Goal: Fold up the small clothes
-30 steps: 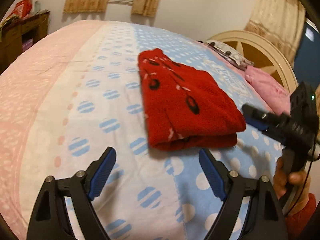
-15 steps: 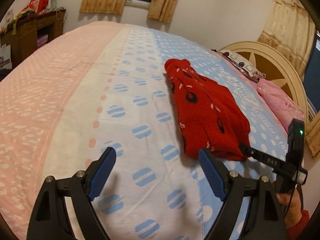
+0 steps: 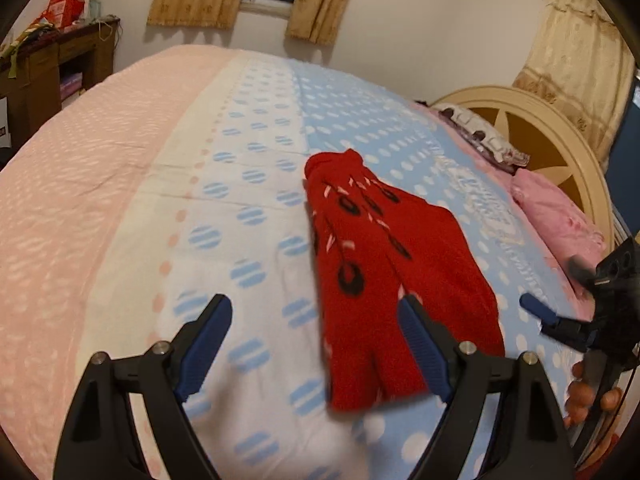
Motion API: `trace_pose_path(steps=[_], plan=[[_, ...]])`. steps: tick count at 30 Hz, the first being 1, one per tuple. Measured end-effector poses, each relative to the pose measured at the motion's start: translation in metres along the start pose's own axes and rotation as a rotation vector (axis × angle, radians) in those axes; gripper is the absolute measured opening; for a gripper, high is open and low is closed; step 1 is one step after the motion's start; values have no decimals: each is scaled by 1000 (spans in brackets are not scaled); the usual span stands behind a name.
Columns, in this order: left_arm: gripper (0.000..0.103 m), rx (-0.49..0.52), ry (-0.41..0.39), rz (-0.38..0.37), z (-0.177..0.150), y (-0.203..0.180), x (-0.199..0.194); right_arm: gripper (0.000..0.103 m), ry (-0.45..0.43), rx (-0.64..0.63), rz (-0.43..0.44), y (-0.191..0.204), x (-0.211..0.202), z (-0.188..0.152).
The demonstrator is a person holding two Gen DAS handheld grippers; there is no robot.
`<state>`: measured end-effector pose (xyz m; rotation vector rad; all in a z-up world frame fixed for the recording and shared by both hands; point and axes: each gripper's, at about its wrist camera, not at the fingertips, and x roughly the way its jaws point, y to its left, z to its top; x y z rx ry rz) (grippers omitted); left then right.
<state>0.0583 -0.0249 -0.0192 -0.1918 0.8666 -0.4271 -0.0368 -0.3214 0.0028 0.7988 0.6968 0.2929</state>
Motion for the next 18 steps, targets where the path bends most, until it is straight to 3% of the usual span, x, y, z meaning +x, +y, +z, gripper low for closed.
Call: trace_pose_path(steps=[1,3,8,16,18], plan=[[90,-5,10,-3,6,-1,5,99,-4,39,13,-6,6,4],[103,-26,8,-2,16,-1,14,99,-25,68,-59,-13,14,11],[103,-81,41,14,34,3,46,99,-9,-113,-358,-13,51,19],[103,-73,162,10,32,-12,111,99,24,-209,-447,-32,102,11],[103,-110,143,-13,25,-6,115,99,17,-248,-460,-33,102,6]])
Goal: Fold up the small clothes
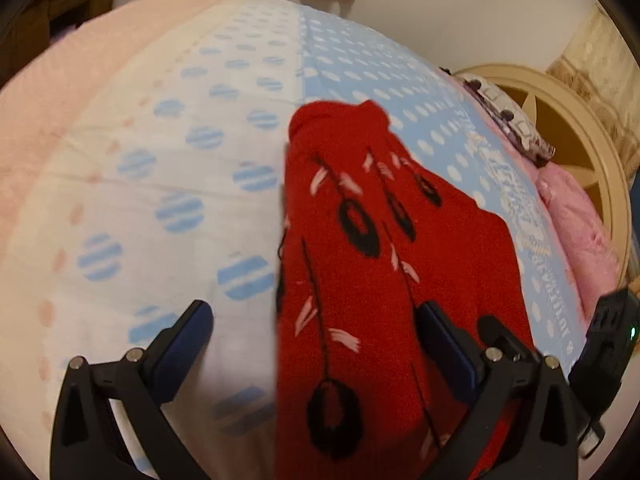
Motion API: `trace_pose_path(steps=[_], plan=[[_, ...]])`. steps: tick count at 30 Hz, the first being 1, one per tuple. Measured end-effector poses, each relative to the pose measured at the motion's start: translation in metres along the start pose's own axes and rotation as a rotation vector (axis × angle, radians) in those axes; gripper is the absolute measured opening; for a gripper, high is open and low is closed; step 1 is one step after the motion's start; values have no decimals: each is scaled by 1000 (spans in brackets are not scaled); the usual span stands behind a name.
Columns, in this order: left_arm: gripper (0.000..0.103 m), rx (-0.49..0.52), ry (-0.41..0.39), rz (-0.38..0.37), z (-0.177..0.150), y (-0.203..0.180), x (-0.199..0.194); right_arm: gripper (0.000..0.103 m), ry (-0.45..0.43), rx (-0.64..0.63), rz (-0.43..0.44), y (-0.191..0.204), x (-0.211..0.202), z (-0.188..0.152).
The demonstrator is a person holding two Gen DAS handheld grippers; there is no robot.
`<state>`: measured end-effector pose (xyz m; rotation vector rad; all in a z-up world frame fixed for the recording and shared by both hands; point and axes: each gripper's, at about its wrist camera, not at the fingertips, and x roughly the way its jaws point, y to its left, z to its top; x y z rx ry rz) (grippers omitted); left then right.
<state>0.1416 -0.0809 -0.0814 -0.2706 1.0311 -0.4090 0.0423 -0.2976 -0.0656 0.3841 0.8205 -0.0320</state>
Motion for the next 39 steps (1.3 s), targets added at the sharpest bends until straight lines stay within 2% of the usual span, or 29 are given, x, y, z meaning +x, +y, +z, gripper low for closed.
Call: trace_pose_path(steps=[3,4,6,7,8,10,13,19,23,32,39], plan=[[103,16,-25,18,-3,-3,0,99,5,4,11,-2,0,-2],[100,27,-26,24,-2,-5,0,100,7,5,17,-3,1,-2],[88,45,-35,5,-4,-9,-2,99,-3,-1,17,-2,-1,-3],[78,50,-37,-14,-5,-10,-2,95,-13,-15,14,0,-2,-4],[69,52,-38,-26,-5,-11,-2,81,-19,-29,35,3,-3,-6],[66,64,-55,-5,-7,-17,-4,61,-10,-35,91,8,-2,-6],[64,107,-81,41,-8,-27,-3,60,-14,-30,98,6,-2,-7],[58,130,-117,81,-9,-33,-2,60,-28,-34,94,7,-1,-9],[51,192,-148,127,-12,-44,-3,59,-40,-65,66,14,-3,-10],[35,224,-161,170,-14,-52,-11,47,-113,-168,-15,33,-14,-16],[34,240,-176,189,-17,-57,-37,43,-107,-88,38,30,-27,-14]])
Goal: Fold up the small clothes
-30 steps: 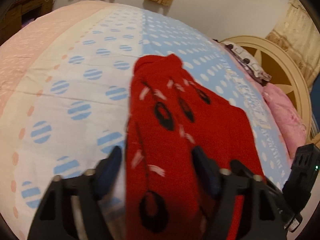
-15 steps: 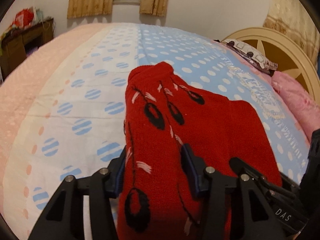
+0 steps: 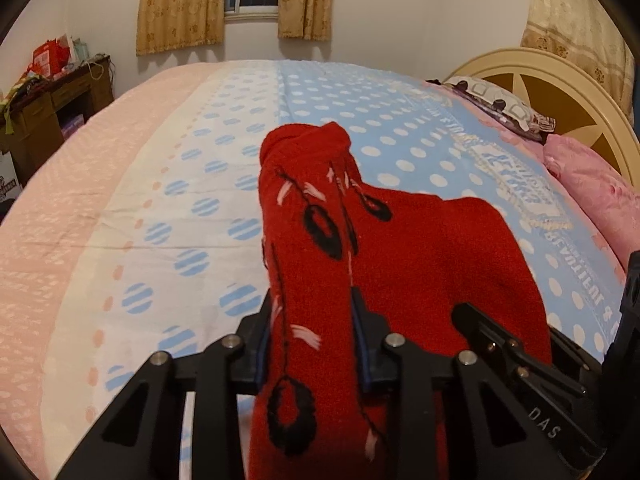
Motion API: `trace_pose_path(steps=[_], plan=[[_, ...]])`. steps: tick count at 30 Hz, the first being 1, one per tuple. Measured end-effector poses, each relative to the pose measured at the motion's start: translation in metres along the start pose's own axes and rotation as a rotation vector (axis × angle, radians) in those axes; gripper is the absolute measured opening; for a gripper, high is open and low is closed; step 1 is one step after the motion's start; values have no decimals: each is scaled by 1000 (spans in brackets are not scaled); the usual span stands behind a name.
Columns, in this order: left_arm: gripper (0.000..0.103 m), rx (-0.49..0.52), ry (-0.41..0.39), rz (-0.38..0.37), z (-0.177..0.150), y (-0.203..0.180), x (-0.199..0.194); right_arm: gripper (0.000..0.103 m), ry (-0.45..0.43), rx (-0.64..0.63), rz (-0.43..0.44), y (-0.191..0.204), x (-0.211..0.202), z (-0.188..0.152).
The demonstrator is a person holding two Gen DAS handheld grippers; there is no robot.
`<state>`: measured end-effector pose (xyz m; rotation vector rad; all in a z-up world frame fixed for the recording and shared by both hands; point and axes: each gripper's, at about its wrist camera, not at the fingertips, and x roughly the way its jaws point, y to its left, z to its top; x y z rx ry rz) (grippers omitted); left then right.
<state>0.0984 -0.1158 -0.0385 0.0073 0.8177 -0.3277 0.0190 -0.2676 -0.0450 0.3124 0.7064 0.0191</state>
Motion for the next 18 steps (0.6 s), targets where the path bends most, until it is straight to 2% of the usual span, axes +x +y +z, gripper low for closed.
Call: trace_pose_path(steps=[10,18], plan=[[34,-12,39,24,-19,20,-30,41,19,93,88,27,-36,-24],[33,-59,54,39,-45,61,-59,40,54,65,152,77,-50,-50]])
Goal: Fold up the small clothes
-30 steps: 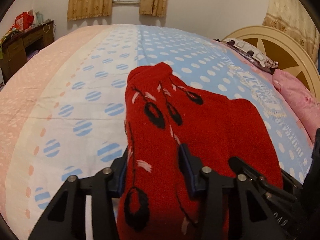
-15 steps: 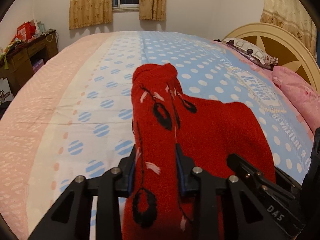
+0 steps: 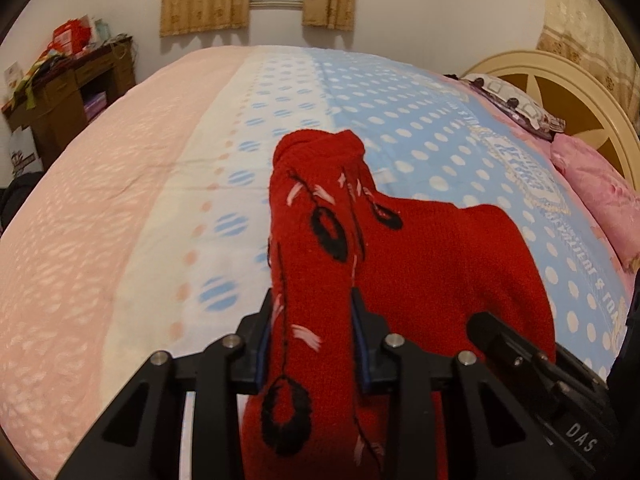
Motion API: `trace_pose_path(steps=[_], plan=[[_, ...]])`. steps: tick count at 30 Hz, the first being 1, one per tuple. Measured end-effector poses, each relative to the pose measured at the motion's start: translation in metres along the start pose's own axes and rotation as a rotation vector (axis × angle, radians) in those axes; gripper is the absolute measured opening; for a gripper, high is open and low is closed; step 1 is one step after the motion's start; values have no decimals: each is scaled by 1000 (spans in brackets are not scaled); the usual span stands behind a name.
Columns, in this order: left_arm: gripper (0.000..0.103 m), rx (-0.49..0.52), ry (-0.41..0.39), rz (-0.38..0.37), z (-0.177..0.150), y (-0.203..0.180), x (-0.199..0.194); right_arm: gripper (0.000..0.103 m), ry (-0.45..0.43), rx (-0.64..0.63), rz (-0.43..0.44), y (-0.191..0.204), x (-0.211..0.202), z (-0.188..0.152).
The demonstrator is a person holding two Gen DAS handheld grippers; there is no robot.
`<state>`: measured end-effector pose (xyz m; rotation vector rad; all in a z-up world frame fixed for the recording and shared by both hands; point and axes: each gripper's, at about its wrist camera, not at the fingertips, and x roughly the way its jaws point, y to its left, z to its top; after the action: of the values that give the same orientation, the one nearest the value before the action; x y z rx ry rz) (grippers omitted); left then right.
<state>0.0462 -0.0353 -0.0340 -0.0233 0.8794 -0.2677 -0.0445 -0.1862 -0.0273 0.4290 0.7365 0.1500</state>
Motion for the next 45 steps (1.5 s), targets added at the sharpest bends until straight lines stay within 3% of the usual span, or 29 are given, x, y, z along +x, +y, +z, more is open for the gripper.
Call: trace_pose_path(steps=[12,18,22,25,27,29,31,32,36,38,40,45], plan=[[33,-181,-66,146,-15,129,-46,37,109,-210,168,136,51,-10],[33,-241,-128,256,7,198,-59,35,133,-275,279,206,100,-4],[33,-237,-178,323,24,229,-46,34,98,-354,282,243,138,2],[33,-240,-184,341,27,247,-16,34,88,-378,238,253,176,1],[34,-248,-144,355,22,255,5,33,103,-392,189,252,199,-1],[39,-284,-131,344,15,267,15,33,126,-413,136,248,223,-6],[50,-307,-129,341,14,273,18,33,127,-397,140,238,232,-8],[54,-311,-126,346,14,276,18,33,129,-381,150,233,232,-7],[56,-316,-113,349,13,273,15,35,135,-356,156,228,234,-7],[56,-305,-106,357,14,269,10,49,142,-333,148,226,233,-5],[59,-270,-110,370,13,263,-1,53,145,-306,160,220,225,-1],[72,-233,-135,421,-1,250,-31,53,5,-266,131,216,164,6]])
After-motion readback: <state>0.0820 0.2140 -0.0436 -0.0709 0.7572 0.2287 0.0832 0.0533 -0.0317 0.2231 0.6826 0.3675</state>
